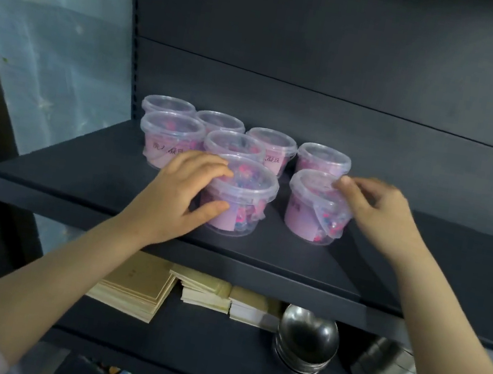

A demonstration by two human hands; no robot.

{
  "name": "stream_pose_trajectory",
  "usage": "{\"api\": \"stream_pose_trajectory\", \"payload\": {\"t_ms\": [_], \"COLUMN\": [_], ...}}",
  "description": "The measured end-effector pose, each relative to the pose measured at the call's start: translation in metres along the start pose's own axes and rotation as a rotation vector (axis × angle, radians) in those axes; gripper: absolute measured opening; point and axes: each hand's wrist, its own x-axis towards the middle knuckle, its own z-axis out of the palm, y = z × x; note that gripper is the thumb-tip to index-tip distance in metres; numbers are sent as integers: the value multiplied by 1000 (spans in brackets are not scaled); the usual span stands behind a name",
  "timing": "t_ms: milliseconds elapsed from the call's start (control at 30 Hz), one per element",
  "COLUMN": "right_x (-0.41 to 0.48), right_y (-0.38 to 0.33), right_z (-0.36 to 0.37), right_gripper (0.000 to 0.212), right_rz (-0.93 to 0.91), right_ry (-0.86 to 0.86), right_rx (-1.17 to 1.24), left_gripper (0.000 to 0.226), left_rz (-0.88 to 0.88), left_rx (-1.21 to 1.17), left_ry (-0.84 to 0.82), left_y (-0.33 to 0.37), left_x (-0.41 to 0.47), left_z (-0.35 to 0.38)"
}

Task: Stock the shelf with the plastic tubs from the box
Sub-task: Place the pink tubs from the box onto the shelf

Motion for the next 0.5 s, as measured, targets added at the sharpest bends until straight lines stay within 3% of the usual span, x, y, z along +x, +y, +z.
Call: {"api": "stream_pose_trajectory", "payload": {"t_ms": [100,200,267,367,500], "right_x": [-8,-3,0,-2,5], "right_y": [-6,-4,-1,-6,-8], "right_z": [13,16,18,26,23], "right_gripper": [24,28,30,29,27], "right_rz": [18,68,5,-58,44], "right_ry": [-38,-68,-5,32,-99], "right_rx": [-14,136,15,-91,97], "left_gripper": [49,67,83,89,87], "left_rz": [-3,-35,-88,-175,-280], "left_rx": [-103,-146,-211,-365,-445], "left_ry": [-5,-97,-160,-218,-258], "left_y": [-1,-4,-6,-9,-9], "left_x": [-3,-2,-1,2,6], "left_z": [-1,1,3,3,0]}}
